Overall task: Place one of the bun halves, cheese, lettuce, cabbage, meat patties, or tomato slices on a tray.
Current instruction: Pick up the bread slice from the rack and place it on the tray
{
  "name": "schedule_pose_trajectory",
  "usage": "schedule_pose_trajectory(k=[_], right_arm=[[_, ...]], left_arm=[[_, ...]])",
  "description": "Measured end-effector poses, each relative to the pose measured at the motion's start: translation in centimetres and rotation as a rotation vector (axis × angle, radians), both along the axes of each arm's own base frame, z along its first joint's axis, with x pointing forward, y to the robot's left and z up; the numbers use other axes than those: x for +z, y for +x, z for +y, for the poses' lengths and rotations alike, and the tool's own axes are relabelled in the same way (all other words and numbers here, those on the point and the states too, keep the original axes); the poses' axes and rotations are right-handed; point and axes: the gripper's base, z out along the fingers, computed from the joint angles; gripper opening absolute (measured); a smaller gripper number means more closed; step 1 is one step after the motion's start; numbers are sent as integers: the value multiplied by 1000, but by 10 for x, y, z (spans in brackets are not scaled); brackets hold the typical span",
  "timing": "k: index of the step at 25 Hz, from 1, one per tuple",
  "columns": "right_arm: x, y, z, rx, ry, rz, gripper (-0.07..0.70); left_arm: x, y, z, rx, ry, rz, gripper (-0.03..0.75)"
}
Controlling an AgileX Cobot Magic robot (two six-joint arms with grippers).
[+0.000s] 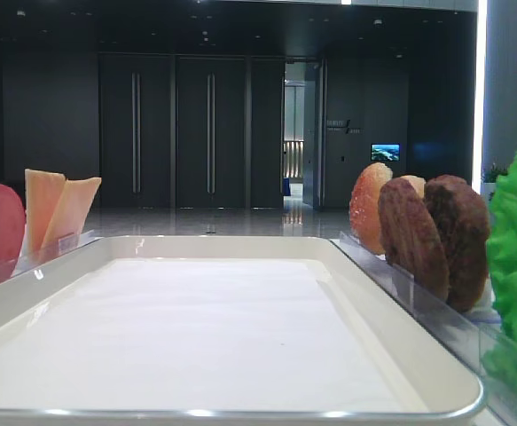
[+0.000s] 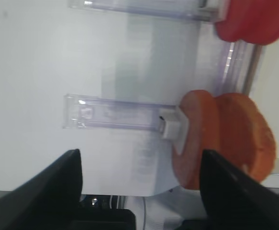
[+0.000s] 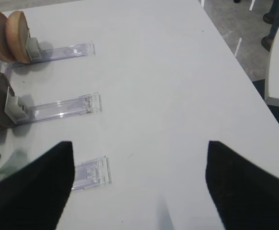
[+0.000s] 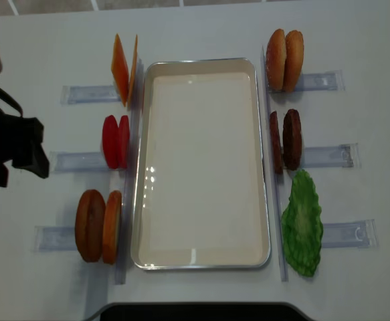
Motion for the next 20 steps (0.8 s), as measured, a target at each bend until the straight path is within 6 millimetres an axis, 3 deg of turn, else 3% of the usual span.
schedule_pose_trajectory(k=[5,11,20], right_arm=[[0,0,0,0,0,0,538],[0,0,0,0,0,0,538],[0,0,0,0,0,0,538]], left_arm=[[1,-5,-38,-42,-29,4,568],[2,-14,-83,-134,-69,-48,480],[-8,-10,-91,-122,-33,-18,471]])
